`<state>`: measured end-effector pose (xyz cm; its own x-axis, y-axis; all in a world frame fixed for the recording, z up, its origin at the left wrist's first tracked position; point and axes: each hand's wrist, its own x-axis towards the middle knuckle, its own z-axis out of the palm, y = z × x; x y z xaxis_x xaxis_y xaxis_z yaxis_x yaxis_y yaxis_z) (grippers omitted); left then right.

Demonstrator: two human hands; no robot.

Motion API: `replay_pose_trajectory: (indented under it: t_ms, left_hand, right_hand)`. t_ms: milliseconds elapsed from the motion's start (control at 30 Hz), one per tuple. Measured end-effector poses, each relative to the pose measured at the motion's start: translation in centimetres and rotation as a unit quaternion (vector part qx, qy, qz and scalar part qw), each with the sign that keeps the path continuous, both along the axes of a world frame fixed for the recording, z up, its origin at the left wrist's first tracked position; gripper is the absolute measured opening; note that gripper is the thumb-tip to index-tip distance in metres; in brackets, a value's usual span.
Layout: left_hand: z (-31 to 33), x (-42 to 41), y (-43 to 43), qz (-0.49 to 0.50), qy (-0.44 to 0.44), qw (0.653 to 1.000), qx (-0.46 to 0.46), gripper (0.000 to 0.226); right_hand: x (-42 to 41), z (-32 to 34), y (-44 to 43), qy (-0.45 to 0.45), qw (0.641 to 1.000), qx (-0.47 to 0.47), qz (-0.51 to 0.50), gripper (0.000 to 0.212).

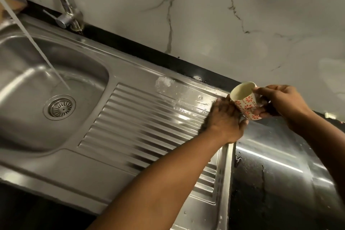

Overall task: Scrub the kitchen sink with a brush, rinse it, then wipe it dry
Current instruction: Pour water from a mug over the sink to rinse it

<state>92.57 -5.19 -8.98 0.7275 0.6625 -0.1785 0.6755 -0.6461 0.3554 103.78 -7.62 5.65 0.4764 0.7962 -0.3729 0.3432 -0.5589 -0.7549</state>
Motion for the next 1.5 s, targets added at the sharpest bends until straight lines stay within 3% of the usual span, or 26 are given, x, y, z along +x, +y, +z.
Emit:
replay_pose_trajectory:
  t_ms: [233, 367, 467, 533, 633, 733, 833, 1100, 1400, 1500]
  left_hand:
    - [-1.7, -4.5, 2.6, 0.089, 0.046, 0.994, 0.034, 0.077]
    - [-1.4, -10.2, 4.0, 0.214, 0.044, 0.976, 0.012, 0.084]
    - [-1.0, -12.5, 4.0, 0.246, 0.05, 0.968, -0.01, 0.087]
    - [-0.9, -12.0, 3.2, 0.206, 0.037, 0.978, -0.001, 0.084]
    - [-1.0, -9.0, 1.7, 0.065, 0.023, 0.997, 0.021, 0.08]
    - [-1.3, -6.3, 1.3, -0.034, 0.048, 0.998, 0.034, 0.077]
    - [-1.5, -5.9, 2.0, -0.041, 0.067, 0.996, 0.043, 0.073]
    - [-2.0, -13.8, 6.1, 0.086, 0.039, 0.993, 0.066, 0.069]
    - [-2.1, -26.2, 11.2, 0.266, 0.04, 0.962, 0.041, 0.074]
    - [-1.9, -28.2, 11.0, 0.296, 0.059, 0.953, 0.033, 0.077]
  right_hand:
    - [-1.3, -1.3, 1.9, -0.13, 0.987, -0.017, 0.093, 0.019]
    - [-3.3, -1.4, 2.5, -0.049, 0.994, -0.014, 0.093, 0.023]
    - [-4.6, -0.9, 2.5, 0.044, 0.998, -0.005, 0.051, 0.023]
    - [-4.9, -0.6, 2.2, 0.1, 0.995, 0.007, 0.016, 0.021]
    - [-4.4, 0.0, 1.6, 0.14, 0.99, 0.018, -0.012, 0.019]
    - [-3.9, 0.7, 1.0, 0.083, 0.997, 0.001, -0.005, 0.017]
    - [-3.2, 0.6, 0.5, 0.006, 0.999, -0.023, 0.024, 0.019]
    - [-6.8, -1.2, 3.1, -0.077, 0.992, -0.025, 0.097, 0.022]
    - [-15.9, -1.2, 6.5, 0.005, 0.992, 0.027, 0.127, 0.018]
    - [-16.7, -0.5, 6.2, 0.071, 0.992, 0.03, 0.103, 0.019]
